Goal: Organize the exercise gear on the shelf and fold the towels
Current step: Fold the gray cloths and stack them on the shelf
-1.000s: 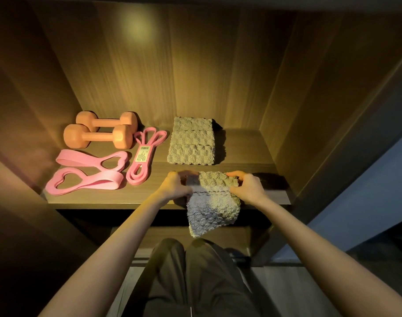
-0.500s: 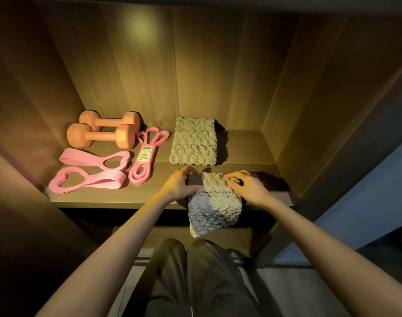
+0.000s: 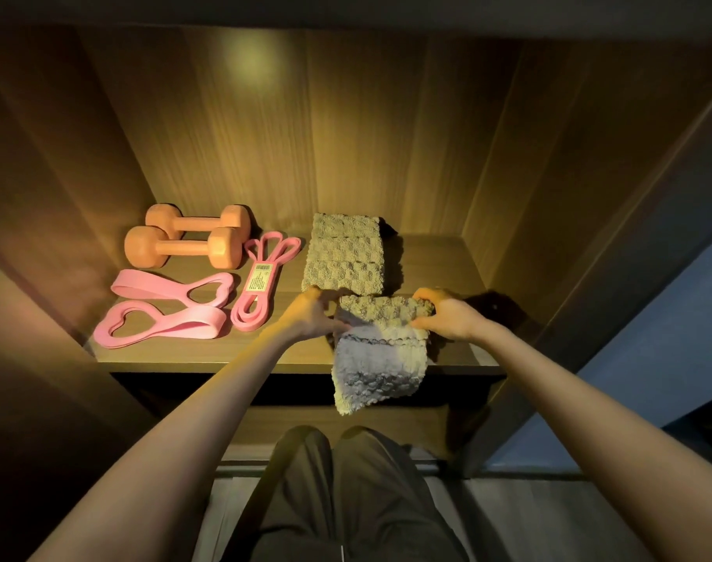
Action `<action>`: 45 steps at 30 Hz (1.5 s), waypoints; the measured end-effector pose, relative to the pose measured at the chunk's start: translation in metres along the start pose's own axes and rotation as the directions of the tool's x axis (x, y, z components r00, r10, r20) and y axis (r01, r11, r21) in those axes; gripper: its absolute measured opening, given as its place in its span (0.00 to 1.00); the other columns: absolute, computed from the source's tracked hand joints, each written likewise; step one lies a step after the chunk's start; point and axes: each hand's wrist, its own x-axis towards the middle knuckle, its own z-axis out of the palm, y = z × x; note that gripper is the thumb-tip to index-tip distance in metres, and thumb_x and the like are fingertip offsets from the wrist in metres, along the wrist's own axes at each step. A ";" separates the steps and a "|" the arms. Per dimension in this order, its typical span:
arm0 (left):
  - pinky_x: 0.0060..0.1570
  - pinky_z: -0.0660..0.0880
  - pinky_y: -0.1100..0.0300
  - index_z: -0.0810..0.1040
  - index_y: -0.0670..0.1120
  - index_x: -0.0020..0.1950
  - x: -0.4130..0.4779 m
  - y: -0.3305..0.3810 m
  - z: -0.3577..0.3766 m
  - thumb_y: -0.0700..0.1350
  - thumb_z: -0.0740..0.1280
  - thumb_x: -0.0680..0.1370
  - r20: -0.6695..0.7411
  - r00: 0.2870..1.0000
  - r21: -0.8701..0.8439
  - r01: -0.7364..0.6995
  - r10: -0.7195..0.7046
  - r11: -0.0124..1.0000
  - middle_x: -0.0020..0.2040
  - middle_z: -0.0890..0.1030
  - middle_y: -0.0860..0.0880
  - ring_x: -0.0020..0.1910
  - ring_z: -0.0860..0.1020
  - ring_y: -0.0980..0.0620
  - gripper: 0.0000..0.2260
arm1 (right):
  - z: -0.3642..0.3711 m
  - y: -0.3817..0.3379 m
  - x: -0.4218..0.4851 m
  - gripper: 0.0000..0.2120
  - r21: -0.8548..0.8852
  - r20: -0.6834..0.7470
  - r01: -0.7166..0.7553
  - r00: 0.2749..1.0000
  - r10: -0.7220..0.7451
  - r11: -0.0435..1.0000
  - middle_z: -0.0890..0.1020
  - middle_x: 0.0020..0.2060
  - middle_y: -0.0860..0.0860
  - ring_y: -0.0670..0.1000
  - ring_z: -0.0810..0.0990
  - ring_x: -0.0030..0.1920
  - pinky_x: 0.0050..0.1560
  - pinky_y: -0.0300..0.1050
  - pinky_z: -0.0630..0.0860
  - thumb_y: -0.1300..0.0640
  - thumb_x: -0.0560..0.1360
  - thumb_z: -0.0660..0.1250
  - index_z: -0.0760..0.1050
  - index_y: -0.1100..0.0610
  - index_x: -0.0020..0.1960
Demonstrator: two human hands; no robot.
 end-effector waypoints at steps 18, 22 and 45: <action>0.48 0.80 0.53 0.75 0.41 0.51 -0.018 0.002 0.007 0.38 0.61 0.81 0.185 0.946 -0.780 0.306 -0.266 0.546 0.46 0.83 0.44 0.42 0.83 0.48 0.04 | 0.014 -0.001 -0.011 0.14 0.430 -0.106 -0.058 0.988 0.114 0.901 0.80 0.49 0.58 0.59 0.79 0.49 0.55 0.51 0.76 0.64 0.78 0.61 0.73 0.58 0.63; 0.50 0.81 0.52 0.77 0.39 0.54 -0.021 0.003 0.013 0.46 0.67 0.78 0.167 0.946 -0.802 0.294 -0.277 0.520 0.49 0.81 0.47 0.50 0.81 0.49 0.11 | 0.023 0.007 -0.012 0.12 0.580 -0.118 -0.068 0.979 0.166 0.812 0.76 0.46 0.53 0.50 0.74 0.47 0.64 0.52 0.70 0.59 0.80 0.58 0.79 0.62 0.52; 0.52 0.73 0.53 0.67 0.41 0.62 -0.013 0.005 0.025 0.44 0.73 0.73 0.047 0.995 -0.267 0.093 -0.084 0.959 0.54 0.76 0.43 0.49 0.75 0.47 0.22 | 0.036 0.010 -0.002 0.29 0.049 -0.175 -0.030 0.984 0.038 0.998 0.80 0.38 0.52 0.47 0.77 0.33 0.35 0.40 0.75 0.58 0.74 0.68 0.64 0.58 0.73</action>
